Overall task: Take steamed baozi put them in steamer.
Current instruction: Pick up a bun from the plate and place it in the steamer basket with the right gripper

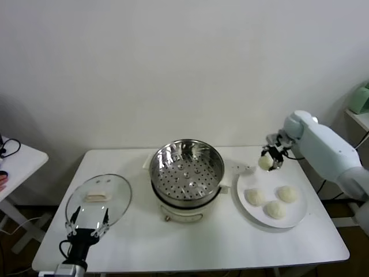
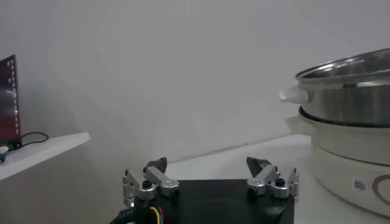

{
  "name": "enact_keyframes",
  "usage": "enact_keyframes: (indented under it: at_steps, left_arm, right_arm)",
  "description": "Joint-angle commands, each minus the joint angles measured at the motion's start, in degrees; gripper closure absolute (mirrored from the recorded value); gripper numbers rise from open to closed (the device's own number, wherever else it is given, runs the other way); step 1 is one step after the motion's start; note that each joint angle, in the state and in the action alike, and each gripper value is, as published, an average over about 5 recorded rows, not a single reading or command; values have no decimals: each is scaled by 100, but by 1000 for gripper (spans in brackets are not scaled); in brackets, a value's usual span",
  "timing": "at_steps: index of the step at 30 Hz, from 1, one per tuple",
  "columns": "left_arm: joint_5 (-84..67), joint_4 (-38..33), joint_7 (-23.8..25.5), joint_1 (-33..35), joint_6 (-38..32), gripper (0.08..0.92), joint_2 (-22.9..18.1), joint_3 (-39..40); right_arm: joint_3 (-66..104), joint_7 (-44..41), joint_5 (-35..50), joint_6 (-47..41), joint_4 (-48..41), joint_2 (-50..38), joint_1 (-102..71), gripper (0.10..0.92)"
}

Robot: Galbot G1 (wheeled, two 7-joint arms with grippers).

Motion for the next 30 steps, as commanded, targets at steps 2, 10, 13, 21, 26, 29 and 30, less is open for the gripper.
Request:
enact_keyframes:
  at_steps: [2, 10, 13, 21, 26, 29, 30]
  left_arm:
    - [16, -35, 7, 9, 15, 177, 5, 20]
    - [-10, -118, 46, 37, 2, 177, -4, 107]
    - [-11, -169, 46, 63, 16, 177, -6, 121]
    - [23, -221, 53, 37, 22, 177, -15, 160]
    - [8, -220, 61, 45, 4, 177, 1, 132]
    - [-8, -210, 64, 60, -10, 177, 15, 119]
    - [-13, -207, 63, 63, -11, 177, 18, 116]
  right_arm:
    - [-1510, -56, 550, 370, 1840, 15, 1912, 321]
    - [-1728, -5, 351, 429, 2914, 566, 1976, 326]
    - [-1783, 5, 260, 384, 3105, 823, 1793, 324]
    - [-1838, 86, -201, 466, 2854, 1562, 1245, 322]
    - [-1704, 135, -1088, 973, 2315, 1885, 876, 322]
    - [-1632, 159, -1417, 1172, 2005, 2013, 706, 324]
    - [-1617, 170, -1491, 1200, 1948, 2035, 662, 324]
